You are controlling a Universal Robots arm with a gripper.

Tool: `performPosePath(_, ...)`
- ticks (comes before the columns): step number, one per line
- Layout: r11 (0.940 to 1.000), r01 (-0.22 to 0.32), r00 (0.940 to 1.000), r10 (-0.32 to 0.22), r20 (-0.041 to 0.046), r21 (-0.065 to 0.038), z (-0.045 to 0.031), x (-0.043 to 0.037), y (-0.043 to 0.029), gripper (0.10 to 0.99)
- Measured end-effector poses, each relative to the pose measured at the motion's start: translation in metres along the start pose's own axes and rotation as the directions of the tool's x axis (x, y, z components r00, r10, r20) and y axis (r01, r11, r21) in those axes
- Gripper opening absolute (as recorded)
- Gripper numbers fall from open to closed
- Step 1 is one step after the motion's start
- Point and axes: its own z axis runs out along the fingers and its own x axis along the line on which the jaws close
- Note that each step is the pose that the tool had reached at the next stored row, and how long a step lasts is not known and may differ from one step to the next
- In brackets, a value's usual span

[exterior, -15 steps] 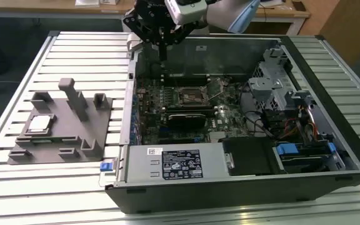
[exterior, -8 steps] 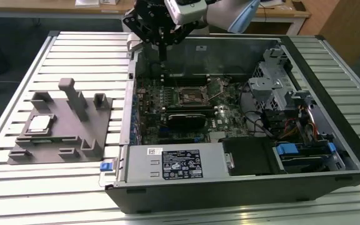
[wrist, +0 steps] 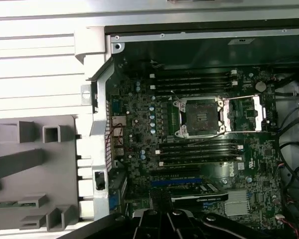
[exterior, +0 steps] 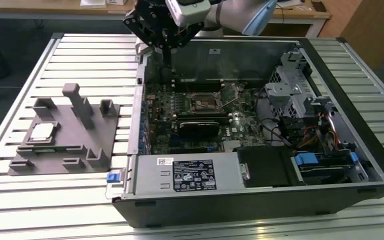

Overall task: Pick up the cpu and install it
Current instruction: 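Reach for the cpu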

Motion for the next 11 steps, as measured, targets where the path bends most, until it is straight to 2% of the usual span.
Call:
performPosePath(4, 1.0000, 0.000, 1.0000, 0.000, -0.0001, 0.000, -0.0004, 0.0128, -0.0010, 0.106)
performPosePath(11, 1.0000, 0.000, 1.0000, 0.000, 0.0000, 0.000, -0.0012, 0.0446, -0.0034, 0.106)
